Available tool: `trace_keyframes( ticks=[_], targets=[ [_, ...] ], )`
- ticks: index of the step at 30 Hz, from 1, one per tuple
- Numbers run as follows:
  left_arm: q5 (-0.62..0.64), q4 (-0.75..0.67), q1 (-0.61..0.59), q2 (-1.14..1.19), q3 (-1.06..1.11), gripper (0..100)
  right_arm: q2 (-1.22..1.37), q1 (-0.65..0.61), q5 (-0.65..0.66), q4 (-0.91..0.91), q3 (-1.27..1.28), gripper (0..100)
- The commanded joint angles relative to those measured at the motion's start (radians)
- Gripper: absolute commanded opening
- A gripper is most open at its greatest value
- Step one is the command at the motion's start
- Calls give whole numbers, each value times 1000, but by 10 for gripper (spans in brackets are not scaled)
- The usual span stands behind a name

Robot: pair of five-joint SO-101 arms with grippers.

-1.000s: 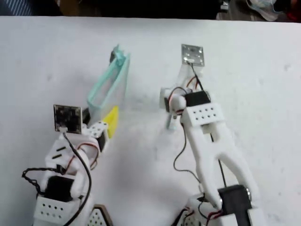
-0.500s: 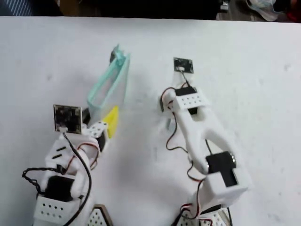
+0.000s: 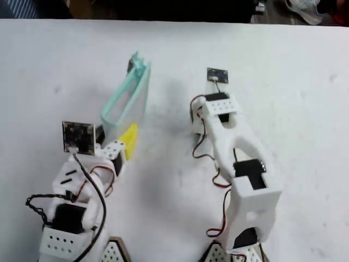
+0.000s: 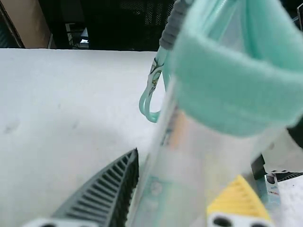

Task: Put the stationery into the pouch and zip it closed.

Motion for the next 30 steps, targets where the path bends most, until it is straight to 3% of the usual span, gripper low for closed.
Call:
trace_keyframes(
  ticks=[1,24,30],
  targets=[
    [11,-6,-5,-8,-51,233,35,-19,3,27,-69,24],
    [14,-6,-5,-8,-51,233,35,-15,3,36,-86,16],
    [11,-8,-4,-8,-51,233,-125,-15,3,88,-87,16]
  ],
)
